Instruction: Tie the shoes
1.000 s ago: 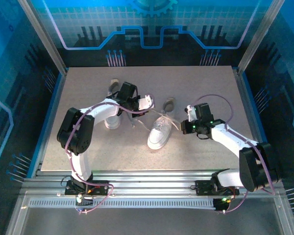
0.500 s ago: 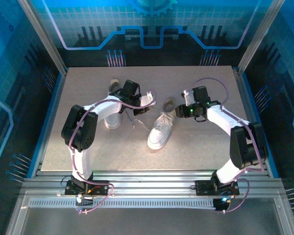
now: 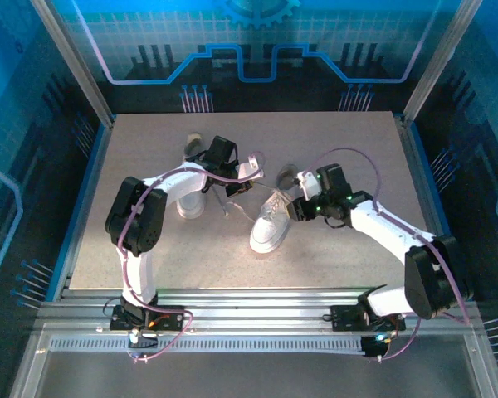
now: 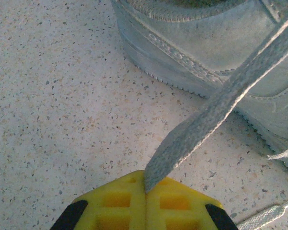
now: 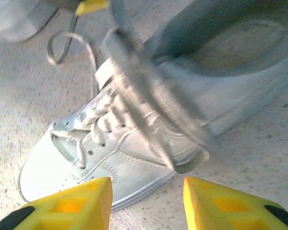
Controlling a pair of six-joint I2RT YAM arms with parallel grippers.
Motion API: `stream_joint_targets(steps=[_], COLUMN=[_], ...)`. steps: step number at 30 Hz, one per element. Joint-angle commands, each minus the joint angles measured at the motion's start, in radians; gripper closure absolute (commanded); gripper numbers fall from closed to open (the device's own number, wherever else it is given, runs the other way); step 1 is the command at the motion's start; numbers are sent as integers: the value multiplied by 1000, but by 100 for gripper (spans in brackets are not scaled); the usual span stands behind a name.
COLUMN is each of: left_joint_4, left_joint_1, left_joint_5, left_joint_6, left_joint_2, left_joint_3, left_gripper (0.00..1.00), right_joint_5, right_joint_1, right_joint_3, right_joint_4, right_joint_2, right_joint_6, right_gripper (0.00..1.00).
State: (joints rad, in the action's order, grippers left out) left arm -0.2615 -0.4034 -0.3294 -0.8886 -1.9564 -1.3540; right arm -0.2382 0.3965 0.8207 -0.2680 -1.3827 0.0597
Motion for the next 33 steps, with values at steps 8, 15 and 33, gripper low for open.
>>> stream_joint_targets(steps=[8,15,33], left_joint_4=[-37,-36,4], left_joint_1=[-4,-5,7], left_joint_5=[-11,-5,44], left_joint_6=[16,12,29], left_joint_2=[4,5,20], left_joint_3=[-28,-25,-19], left_gripper=[100,100,100], right_joint_5=[99,115,283], right_joint_1=[40,74,67], right_joint_3=[97,164,115], right_joint_4=[-9,-59,-349], right_joint_2=[-146,-239,-61], right_joint_6=[-41,-38,24], right_gripper=[53,65,100])
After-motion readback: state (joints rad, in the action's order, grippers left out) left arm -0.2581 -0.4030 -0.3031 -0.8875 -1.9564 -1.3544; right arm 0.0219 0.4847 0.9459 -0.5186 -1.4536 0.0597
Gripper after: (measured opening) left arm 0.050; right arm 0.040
